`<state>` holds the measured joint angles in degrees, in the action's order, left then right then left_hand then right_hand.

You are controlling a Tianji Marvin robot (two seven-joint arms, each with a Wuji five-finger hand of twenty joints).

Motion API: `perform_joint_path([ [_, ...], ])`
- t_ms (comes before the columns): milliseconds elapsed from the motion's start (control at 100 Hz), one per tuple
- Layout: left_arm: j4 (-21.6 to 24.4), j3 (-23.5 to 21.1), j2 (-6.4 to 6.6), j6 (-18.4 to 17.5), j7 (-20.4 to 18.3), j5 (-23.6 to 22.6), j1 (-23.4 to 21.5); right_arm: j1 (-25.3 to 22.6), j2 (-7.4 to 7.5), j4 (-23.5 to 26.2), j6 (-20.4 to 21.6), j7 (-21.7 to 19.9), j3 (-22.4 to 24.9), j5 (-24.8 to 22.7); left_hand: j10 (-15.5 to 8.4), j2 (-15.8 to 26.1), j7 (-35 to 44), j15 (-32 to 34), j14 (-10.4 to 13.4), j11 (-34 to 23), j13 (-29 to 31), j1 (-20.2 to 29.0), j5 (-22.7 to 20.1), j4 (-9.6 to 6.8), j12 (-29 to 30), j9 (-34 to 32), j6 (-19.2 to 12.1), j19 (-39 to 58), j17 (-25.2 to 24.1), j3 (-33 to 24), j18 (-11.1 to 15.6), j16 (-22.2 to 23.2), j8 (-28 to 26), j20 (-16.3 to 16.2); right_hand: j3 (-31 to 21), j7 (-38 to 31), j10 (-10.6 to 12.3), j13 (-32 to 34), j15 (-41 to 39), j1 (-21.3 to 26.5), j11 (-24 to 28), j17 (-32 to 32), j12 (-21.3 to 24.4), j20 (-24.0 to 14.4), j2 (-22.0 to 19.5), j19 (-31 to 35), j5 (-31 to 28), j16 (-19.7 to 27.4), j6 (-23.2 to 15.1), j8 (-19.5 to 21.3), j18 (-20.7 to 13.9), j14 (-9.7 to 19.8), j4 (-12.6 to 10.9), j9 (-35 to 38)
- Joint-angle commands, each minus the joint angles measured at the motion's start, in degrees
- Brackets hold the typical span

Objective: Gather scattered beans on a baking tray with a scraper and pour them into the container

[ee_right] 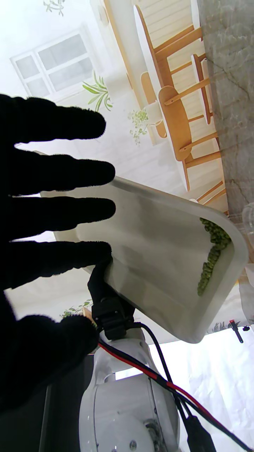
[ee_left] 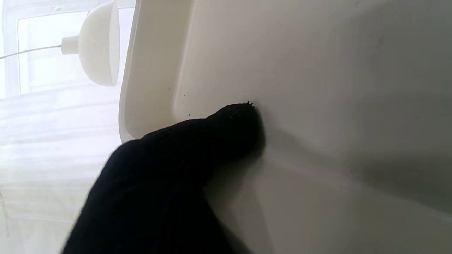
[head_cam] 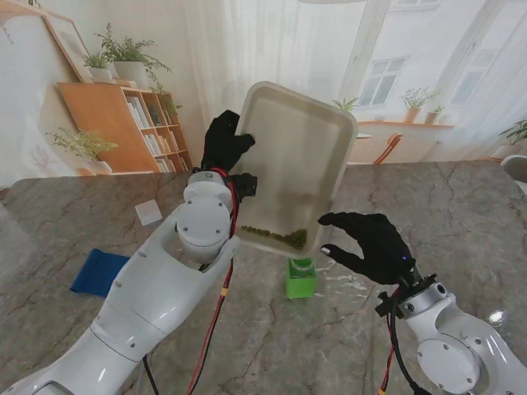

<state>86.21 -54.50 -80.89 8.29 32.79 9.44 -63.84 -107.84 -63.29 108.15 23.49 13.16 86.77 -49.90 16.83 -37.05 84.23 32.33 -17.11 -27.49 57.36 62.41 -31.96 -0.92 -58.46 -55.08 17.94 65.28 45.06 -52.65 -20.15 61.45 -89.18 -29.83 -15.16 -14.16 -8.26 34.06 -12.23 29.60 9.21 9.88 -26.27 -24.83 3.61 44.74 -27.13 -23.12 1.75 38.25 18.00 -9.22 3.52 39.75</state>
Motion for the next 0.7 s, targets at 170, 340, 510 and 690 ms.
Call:
perform_joint_path([
  [170,0.57,0.19,-0.05,-1.26,-0.20,0.47,-0.18,-0.16,0.14,0.07,1.87,-2.25,0.09,0.58,-12.14,3.23,0.39,3.05,6.52,-7.42,2.52,5.37,0.61,-0.43,-1.50,-1.84,-2.32,7.71,4.18,-4.76,12.77,0.67,-0.77,-7.90,-0.85,-0.18,0.90,0.29,0.12,0.14,-0.29,0.05,0.47,-1.00,-0.23,0.37,-0.81,-0.79,-1.14,-1.44,0.75,0.36,-1.54,-0.32],
  [340,0.43,0.36,-0.08,-1.68,-0.23,0.46,-0.11,-0.21,0.26,0.20,2.57,-3.00,0.32,0.64,-12.19,3.18,0.40,3.02,6.57,-7.43,2.51,5.36,0.60,-0.45,-1.55,-1.88,-2.38,7.70,4.16,-4.75,12.79,0.67,-0.77,-7.98,-0.86,-0.20,0.90,0.26,0.13,0.16,-0.29,-0.03,0.47,-0.97,-0.23,0.33,-0.84,-0.78,-1.12,-1.44,0.60,0.39,-1.55,-0.34],
  [510,0.29,0.46,-0.05,-1.94,-0.36,0.36,-0.15,-0.23,0.38,0.27,3.47,-3.62,0.57,0.51,-12.22,3.27,0.41,3.06,6.67,-7.45,2.59,5.28,0.57,-0.47,-1.56,-2.00,-2.48,7.76,4.24,-4.83,12.77,0.71,-0.77,-8.08,-0.83,-0.23,0.90,0.27,0.13,0.12,-0.29,0.02,0.47,-0.97,-0.23,0.34,-0.89,-0.77,-1.09,-1.42,0.75,0.33,-1.54,-0.32],
  [690,-0.28,0.61,0.01,-2.36,-0.66,-0.02,0.10,-0.16,0.45,0.48,4.31,-3.78,0.80,0.27,-12.18,3.12,0.42,3.01,6.49,-7.36,2.50,5.43,0.56,-0.40,-1.57,-1.87,-2.44,7.69,4.17,-4.68,12.76,0.71,-0.77,-8.18,-0.84,-0.16,0.82,0.28,0.13,0.11,-0.29,0.03,0.47,-0.96,-0.28,0.34,-0.77,-0.76,-1.06,-1.44,0.70,0.40,-1.54,-0.32],
])
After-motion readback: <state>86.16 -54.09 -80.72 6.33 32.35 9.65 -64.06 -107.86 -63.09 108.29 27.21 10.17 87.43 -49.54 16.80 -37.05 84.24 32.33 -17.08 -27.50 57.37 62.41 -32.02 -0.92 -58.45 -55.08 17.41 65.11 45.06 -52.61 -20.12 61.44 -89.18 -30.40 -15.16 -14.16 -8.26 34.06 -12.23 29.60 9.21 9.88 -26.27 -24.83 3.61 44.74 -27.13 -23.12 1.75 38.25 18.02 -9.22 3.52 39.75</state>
